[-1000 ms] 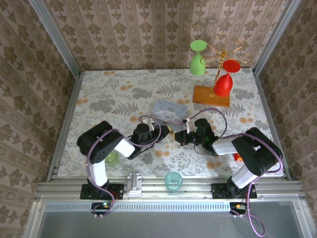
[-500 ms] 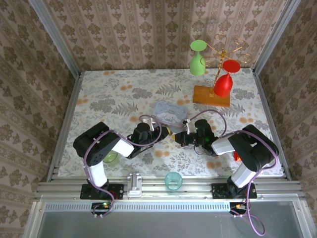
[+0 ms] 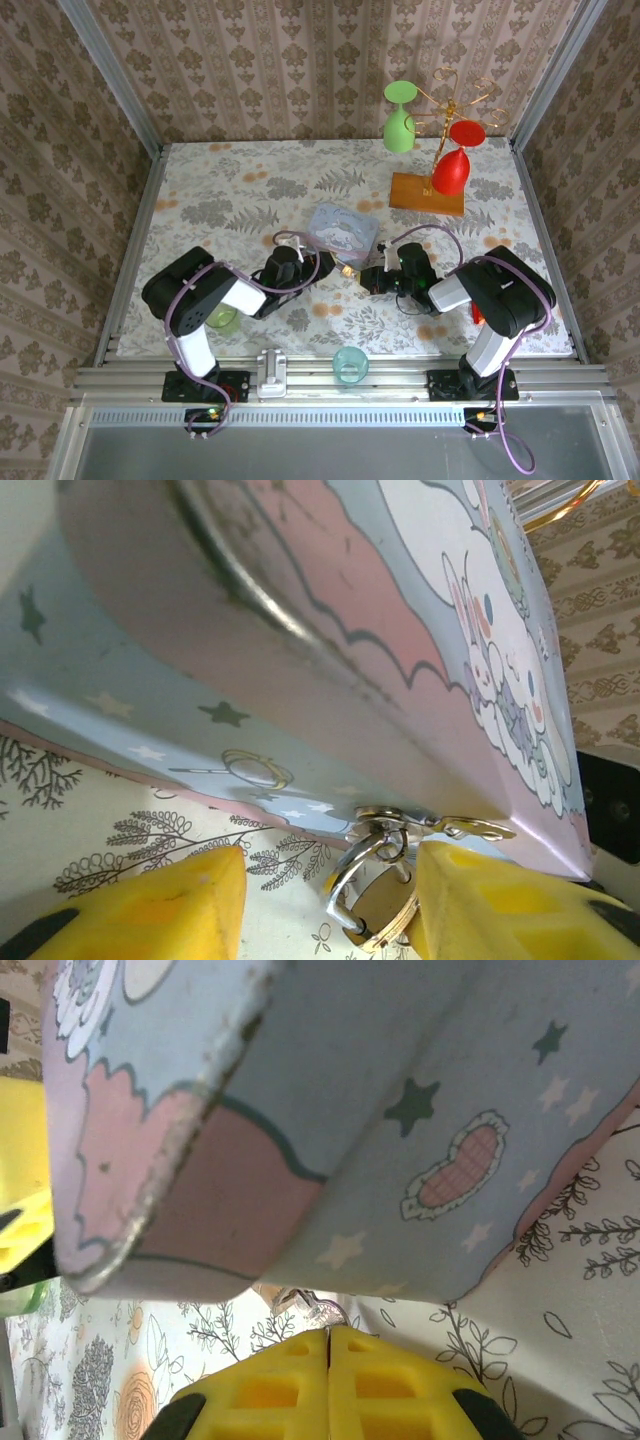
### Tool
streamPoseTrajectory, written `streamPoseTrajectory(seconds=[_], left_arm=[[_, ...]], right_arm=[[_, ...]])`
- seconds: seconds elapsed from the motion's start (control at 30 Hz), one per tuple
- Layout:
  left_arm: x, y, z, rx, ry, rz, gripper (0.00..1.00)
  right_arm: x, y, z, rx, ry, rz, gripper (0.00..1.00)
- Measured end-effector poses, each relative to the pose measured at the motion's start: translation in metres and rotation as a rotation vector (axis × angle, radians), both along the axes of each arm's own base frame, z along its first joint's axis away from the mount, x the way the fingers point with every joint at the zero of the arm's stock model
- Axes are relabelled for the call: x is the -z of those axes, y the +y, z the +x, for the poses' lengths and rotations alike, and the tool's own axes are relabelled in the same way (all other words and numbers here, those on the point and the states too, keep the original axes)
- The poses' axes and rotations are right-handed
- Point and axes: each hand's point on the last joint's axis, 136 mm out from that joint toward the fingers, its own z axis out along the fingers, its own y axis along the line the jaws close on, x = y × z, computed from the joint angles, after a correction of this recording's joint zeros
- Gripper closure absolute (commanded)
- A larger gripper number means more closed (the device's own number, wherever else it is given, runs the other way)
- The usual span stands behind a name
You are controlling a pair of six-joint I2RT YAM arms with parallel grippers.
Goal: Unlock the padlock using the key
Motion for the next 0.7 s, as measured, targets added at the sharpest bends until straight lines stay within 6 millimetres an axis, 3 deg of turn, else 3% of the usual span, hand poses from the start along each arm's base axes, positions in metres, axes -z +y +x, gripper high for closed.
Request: streamPoseTrajectory(seconds=[0.37,0.7], left_arm=[[0.001,-0.022,-0.002,0.073,-0.052,0.058,0.51],[-0.001,-0.036,0.006,0.051,-0.073,-0.095,0.64]], right_arm=[[-0.003,0.004,0.004,0.01,-0.005,0.042,0.9],[-0.006,0.019,-0.001,-0.016,-0.026,0.031,0.89]])
